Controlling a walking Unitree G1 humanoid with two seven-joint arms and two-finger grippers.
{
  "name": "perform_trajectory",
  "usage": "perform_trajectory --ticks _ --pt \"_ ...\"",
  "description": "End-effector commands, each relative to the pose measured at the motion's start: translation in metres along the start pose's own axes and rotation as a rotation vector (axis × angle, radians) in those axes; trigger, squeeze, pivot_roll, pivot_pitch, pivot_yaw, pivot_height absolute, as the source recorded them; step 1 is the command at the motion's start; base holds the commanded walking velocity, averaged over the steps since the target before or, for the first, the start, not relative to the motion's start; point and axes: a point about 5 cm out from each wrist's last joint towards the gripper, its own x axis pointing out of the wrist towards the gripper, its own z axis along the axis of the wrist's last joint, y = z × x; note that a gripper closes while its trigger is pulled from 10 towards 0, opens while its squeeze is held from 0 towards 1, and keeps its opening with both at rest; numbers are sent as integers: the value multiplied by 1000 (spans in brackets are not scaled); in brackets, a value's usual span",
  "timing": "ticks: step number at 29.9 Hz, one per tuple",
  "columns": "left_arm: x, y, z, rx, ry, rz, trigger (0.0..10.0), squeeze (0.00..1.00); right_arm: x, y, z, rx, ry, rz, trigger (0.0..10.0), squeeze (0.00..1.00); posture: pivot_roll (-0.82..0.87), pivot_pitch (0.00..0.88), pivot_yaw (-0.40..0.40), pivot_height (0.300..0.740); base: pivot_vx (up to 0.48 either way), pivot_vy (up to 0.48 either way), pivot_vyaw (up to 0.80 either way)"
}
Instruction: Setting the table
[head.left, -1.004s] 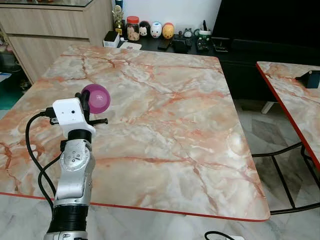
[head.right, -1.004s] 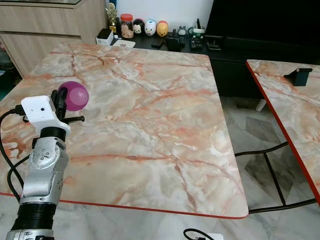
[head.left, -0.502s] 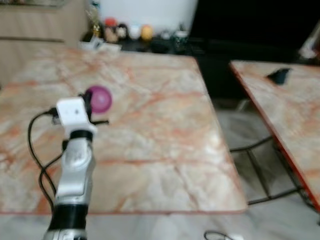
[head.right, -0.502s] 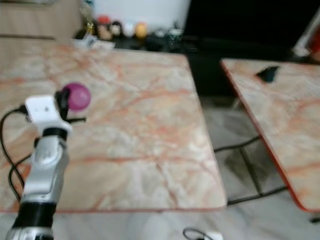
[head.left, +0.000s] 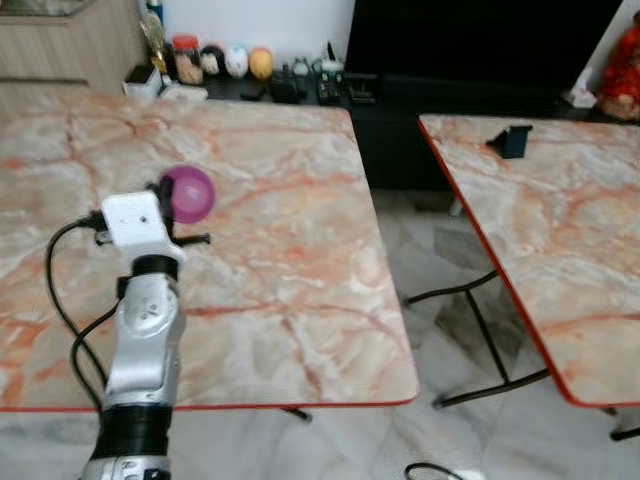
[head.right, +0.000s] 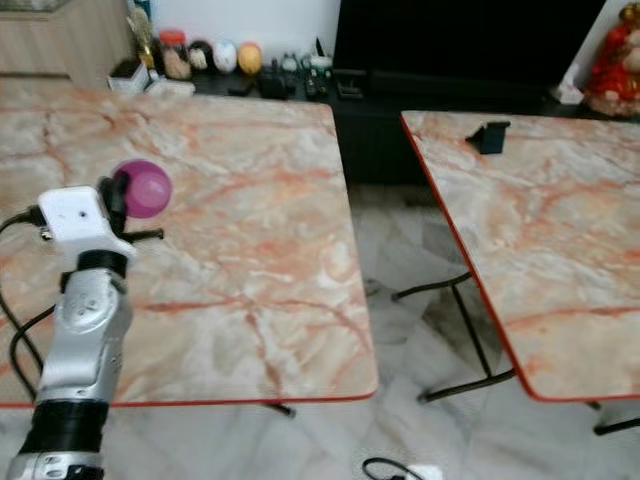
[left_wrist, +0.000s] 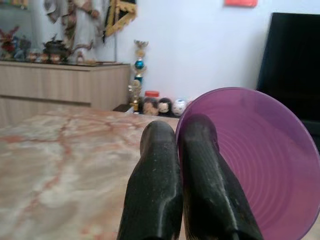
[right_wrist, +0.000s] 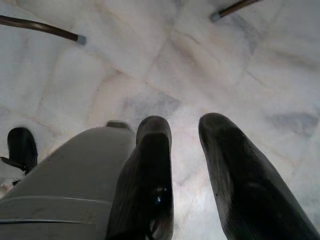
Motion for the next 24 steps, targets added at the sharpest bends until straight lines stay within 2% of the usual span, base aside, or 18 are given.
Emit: perform_trajectory --ticks 1,5,24 --pt "0 -10 0 -18 -5 -26 10000 0 -1 -10 -3 -19 8 -20 10000 0 76 0 -77 740 0 -409 569" --pt "0 -11 0 -16 -4 -34 10000 0 -1 -9 -4 -13 8 -21 10000 0 77 0 -75 740 0 -409 730" --pt "1 -15 -2 -19 1 -56 10000 0 -2 -6 -7 -5 29 3 10000 0 84 0 -80 740 0 -407 0"
